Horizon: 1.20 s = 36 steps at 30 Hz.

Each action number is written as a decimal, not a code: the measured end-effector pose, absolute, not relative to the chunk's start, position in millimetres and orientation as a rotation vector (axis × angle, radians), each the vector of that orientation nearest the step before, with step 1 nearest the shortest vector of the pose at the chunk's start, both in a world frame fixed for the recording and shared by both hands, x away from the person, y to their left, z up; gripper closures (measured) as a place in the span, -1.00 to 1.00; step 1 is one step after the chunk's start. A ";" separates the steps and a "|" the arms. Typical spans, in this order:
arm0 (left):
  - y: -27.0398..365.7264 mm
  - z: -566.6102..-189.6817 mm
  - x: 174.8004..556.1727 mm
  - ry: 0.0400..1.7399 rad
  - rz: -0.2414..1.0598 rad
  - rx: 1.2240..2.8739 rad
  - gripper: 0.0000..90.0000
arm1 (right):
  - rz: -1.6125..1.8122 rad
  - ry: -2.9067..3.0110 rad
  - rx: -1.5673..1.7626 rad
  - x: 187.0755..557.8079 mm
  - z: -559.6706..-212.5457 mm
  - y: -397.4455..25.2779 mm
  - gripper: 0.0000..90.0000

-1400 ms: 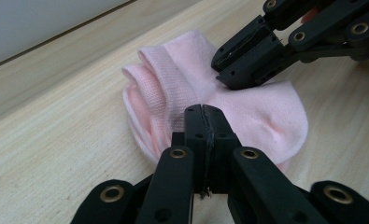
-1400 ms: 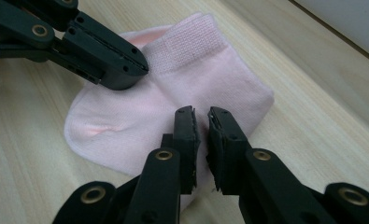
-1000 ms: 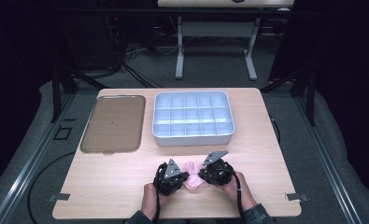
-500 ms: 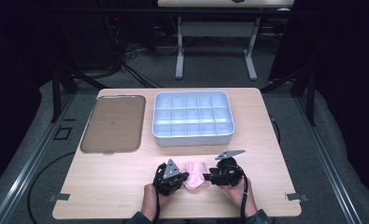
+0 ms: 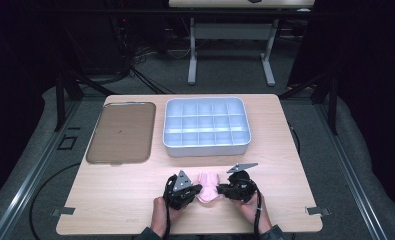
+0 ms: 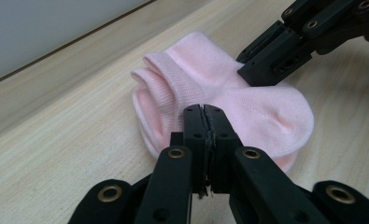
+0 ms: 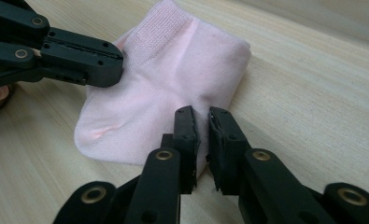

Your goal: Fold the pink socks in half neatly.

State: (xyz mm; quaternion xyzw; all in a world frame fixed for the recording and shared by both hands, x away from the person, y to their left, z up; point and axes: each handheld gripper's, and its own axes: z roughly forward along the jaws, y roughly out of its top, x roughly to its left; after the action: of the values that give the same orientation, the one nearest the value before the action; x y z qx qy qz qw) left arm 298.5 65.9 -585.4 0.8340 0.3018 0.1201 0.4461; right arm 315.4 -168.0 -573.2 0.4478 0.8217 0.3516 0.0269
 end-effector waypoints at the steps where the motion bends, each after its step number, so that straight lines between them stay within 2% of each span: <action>1: 66.5 -584.5 297.5 0.761 0.298 2.060 0.94 | 1.089 2.535 1.385 315.4 -573.5 -168.5 0.84; 11: 65.1 -587.2 297.3 0.757 0.295 2.076 0.98 | 1.081 2.532 1.359 310.4 -568.0 -167.9 0.88; 18: 62.2 -587.6 297.2 0.770 0.297 2.077 0.99 | 1.091 2.523 1.297 304.3 -551.0 -165.7 0.89; 20: 61.4 -587.6 297.0 0.766 0.306 2.082 0.99 | 1.013 2.530 1.288 303.1 -545.8 -163.1 0.89; 29: 62.9 -587.6 298.3 0.782 0.279 2.073 0.99 | 1.056 2.548 1.179 302.0 -530.3 -146.4 0.89; 36: 64.0 -587.5 299.5 0.788 0.270 2.070 0.99 | 1.027 2.586 1.115 303.5 -529.9 -134.2 0.90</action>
State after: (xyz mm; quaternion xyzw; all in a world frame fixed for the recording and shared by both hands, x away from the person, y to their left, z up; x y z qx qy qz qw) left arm 299.5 64.0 -587.5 0.8333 0.3171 0.1086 0.4396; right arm 303.5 -134.2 -529.9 0.3711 0.8605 0.3416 0.0719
